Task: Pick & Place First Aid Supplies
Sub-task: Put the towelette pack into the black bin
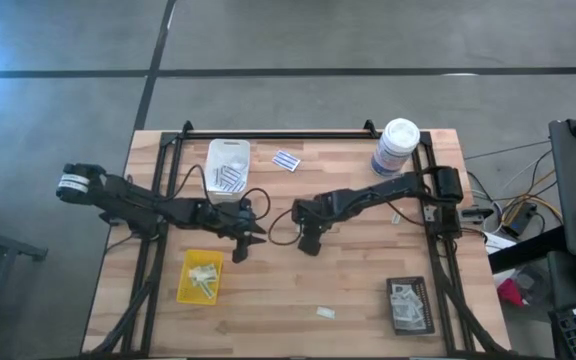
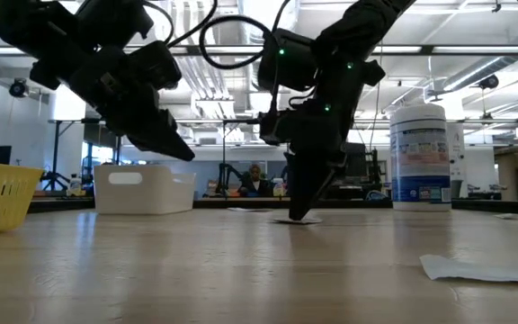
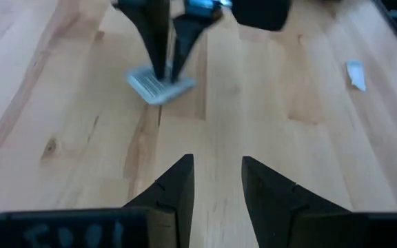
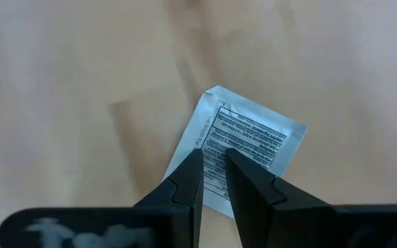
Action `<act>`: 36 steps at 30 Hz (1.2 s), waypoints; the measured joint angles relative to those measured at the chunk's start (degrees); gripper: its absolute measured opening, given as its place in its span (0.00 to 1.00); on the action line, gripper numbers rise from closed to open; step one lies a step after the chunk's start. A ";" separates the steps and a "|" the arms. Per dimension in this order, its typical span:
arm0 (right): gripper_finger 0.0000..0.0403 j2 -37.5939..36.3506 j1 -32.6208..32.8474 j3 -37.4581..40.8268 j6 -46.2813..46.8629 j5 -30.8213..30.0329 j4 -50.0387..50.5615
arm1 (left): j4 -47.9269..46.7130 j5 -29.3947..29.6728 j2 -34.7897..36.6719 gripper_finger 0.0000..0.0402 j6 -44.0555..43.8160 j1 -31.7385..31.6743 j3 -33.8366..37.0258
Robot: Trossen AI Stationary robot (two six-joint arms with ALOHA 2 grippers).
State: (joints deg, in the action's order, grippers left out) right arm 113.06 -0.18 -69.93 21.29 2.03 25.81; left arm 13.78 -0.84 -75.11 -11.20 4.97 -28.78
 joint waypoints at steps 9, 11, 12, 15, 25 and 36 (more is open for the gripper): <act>0.15 0.07 0.89 0.13 0.82 5.54 -5.43 | 6.43 0.02 -0.20 0.29 -1.44 0.00 1.80; 0.15 -0.58 0.82 0.15 0.44 5.41 -5.80 | 6.93 0.02 -0.94 0.29 -1.45 0.00 1.80; 0.15 -1.07 0.78 0.15 -0.08 5.31 -5.84 | 7.62 0.02 -1.61 0.29 -1.45 0.00 1.80; 0.15 -3.62 0.79 0.15 -1.78 5.17 -5.68 | 10.93 0.02 -4.48 0.29 -1.45 0.10 1.78; 0.18 -14.76 1.07 1.69 -3.49 3.79 -2.13 | 19.17 0.00 -16.45 0.29 0.44 0.13 -2.55; 0.19 -19.08 2.24 11.31 3.38 3.77 -2.82 | 19.06 -0.10 -25.95 0.29 0.59 0.13 -10.59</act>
State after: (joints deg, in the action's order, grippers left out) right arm 93.98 2.06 -58.62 24.67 5.80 22.99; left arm 32.84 -0.94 -101.07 -10.62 5.10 -39.37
